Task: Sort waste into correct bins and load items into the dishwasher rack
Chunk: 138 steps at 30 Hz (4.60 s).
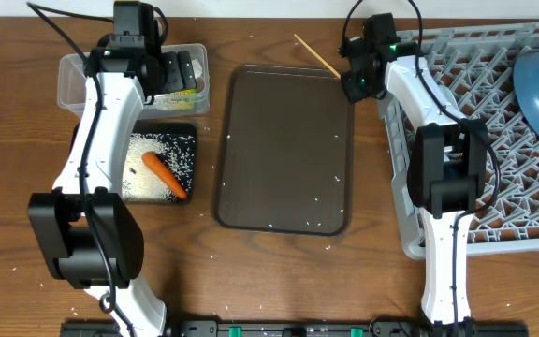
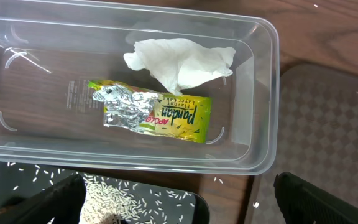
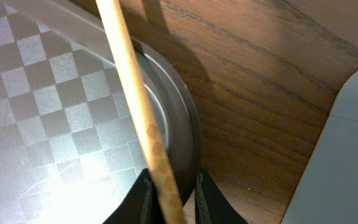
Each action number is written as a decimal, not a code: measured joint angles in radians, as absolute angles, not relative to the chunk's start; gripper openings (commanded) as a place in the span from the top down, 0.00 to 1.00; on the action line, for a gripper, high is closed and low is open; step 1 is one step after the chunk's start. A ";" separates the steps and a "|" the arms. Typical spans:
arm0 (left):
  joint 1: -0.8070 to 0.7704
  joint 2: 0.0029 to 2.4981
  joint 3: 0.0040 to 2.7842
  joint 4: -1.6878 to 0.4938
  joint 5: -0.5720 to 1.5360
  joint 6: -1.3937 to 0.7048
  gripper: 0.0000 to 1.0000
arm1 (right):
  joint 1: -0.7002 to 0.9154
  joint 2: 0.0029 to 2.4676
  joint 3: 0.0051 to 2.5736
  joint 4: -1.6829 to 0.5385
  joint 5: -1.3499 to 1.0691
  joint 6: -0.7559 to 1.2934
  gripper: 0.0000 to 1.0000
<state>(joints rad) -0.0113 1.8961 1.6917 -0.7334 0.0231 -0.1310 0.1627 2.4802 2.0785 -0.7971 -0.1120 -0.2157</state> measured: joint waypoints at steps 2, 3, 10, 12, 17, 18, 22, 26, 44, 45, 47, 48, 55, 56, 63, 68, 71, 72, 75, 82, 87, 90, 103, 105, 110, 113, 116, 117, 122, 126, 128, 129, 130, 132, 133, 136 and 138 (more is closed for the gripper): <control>-0.011 1.896 1.692 -0.734 0.023 -0.131 0.02 | 0.163 2.481 2.080 -0.807 -0.113 -0.208 0.92; -0.011 1.896 1.692 -0.733 0.023 -0.131 0.02 | 0.163 2.480 2.081 -0.811 -0.115 -0.203 0.92; -0.011 1.896 1.692 -0.733 0.023 -0.131 0.02 | 0.163 2.474 2.088 -0.862 -0.142 -0.191 0.96; -0.011 1.896 1.692 -0.733 0.023 -0.131 0.02 | 0.163 2.470 2.088 -0.878 -0.152 -0.191 0.97; -0.011 1.896 1.692 -0.733 0.023 -0.131 0.02 | 0.163 2.447 2.080 -0.894 -0.179 -0.188 0.99; -0.011 1.896 1.692 -0.734 0.023 -0.131 0.02 | 0.165 2.438 2.076 -0.897 -0.186 -0.186 0.99; -0.011 1.896 1.692 -0.733 0.023 -0.131 0.02 | 0.169 2.376 2.068 -0.916 -0.183 -0.183 0.99; -0.011 1.896 1.692 -0.733 0.023 -0.131 0.02 | 0.169 2.286 2.068 -0.921 -0.175 -0.182 0.99; -0.011 1.896 1.692 -0.734 0.023 -0.131 0.02 | 0.175 2.239 2.070 -0.930 -0.172 -0.176 0.99; -0.011 1.896 1.692 -0.734 0.023 -0.131 0.02 | 0.175 2.239 2.070 -0.934 -0.179 -0.173 0.99; -0.011 1.896 1.692 -0.733 0.023 -0.131 0.02 | 0.173 2.233 2.070 -0.947 -0.197 -0.171 0.99; -0.011 1.896 1.692 -0.733 0.023 -0.131 0.02 | 0.169 2.223 2.070 -0.959 -0.209 -0.169 0.99; -0.011 1.896 1.692 -0.733 0.023 -0.131 0.02 | 0.083 2.001 2.067 -1.149 -0.215 -0.165 0.99; -0.011 1.896 1.692 -0.734 0.023 -0.131 0.02 | 0.059 1.947 2.070 -1.200 -0.205 -0.164 0.99; -0.011 1.896 1.692 -0.734 0.023 -0.131 0.02 | -0.159 1.819 2.080 -1.492 -0.146 -0.155 0.98; -0.011 1.896 1.692 -0.733 0.023 -0.131 0.02 | -0.258 1.848 1.987 -1.551 -0.147 -0.134 0.99; -0.011 1.896 1.692 -0.733 0.023 -0.131 0.02 | -0.305 1.856 1.925 -1.552 -0.154 -0.131 0.99; -0.011 1.896 1.692 -0.734 0.023 -0.131 0.02 | -0.317 1.857 1.906 -1.552 -0.155 -0.131 0.99; -0.011 1.896 1.692 -0.734 0.023 -0.131 0.02 | -0.332 1.857 1.865 -1.551 -0.159 -0.131 0.99; -0.011 1.896 1.692 -0.733 0.023 -0.131 0.02 | -0.334 1.857 1.793 -1.521 -0.156 -0.133 0.78; -0.011 1.896 1.692 -0.734 0.023 -0.131 0.02 | -0.334 1.857 1.784 -1.521 -0.160 -0.130 0.38; -0.011 1.896 1.692 -0.734 0.023 -0.131 0.02 | -0.334 1.857 1.784 -1.517 -0.183 -0.133 0.38; -0.011 1.896 1.692 -0.733 0.023 -0.131 0.02 | -0.306 1.776 2.133 -1.448 -0.364 -0.227 0.01; -0.011 1.896 1.692 -0.734 0.023 -0.131 0.02 | -0.306 1.718 2.194 -1.387 -0.370 -0.236 0.01; -0.011 1.896 1.692 -0.733 0.023 -0.131 0.02 | -0.306 1.546 2.248 -1.316 -0.381 -0.240 0.01; -0.011 1.896 1.692 -0.734 0.023 -0.131 0.02 | -0.306 1.474 2.251 -1.321 -0.386 -0.240 0.01; -0.011 1.896 1.692 -0.734 0.023 -0.131 0.02 | -0.306 1.442 2.251 -1.323 -0.388 -0.240 0.01; -0.011 1.896 1.692 -0.734 0.023 -0.131 0.02 | -0.306 1.436 2.251 -1.324 -0.389 -0.240 0.01; -0.011 1.896 1.692 -0.734 0.023 -0.131 0.02 | -0.306 1.428 2.251 -1.325 -0.389 -0.240 0.01; -0.011 1.896 1.692 -0.734 0.023 -0.131 0.02 | -0.306 1.422 2.250 -1.325 -0.389 -0.240 0.01; -0.011 1.896 1.692 -0.734 0.023 -0.131 0.02 | -0.306 1.420 2.249 -1.326 -0.389 -0.241 0.01; -0.011 1.896 1.692 -0.734 0.023 -0.131 0.02 | -0.306 1.419 2.249 -1.326 -0.389 -0.241 0.01; -0.011 1.896 1.692 -0.734 0.023 -0.131 0.02 | -0.306 1.418 2.249 -1.326 -0.389 -0.241 0.01; -0.011 1.896 1.692 -0.734 0.023 -0.131 0.02 | -0.306 1.412 2.248 -1.327 -0.389 -0.241 0.01; -0.011 1.896 1.692 -0.734 0.023 -0.131 0.02 | -0.306 1.404 2.247 -1.328 -0.389 -0.241 0.01; -0.011 1.896 1.692 -0.733 0.023 -0.131 0.02 | -0.306 1.369 2.243 -1.335 -0.389 -0.242 0.01; -0.011 1.896 1.692 -0.734 0.023 -0.131 0.02 | -0.306 1.335 2.243 -1.335 -0.389 -0.243 0.01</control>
<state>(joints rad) -0.0113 1.8961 1.6917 -0.7338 0.0231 -0.1310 -0.3061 1.3346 2.2425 -1.3346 -0.3885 -0.2428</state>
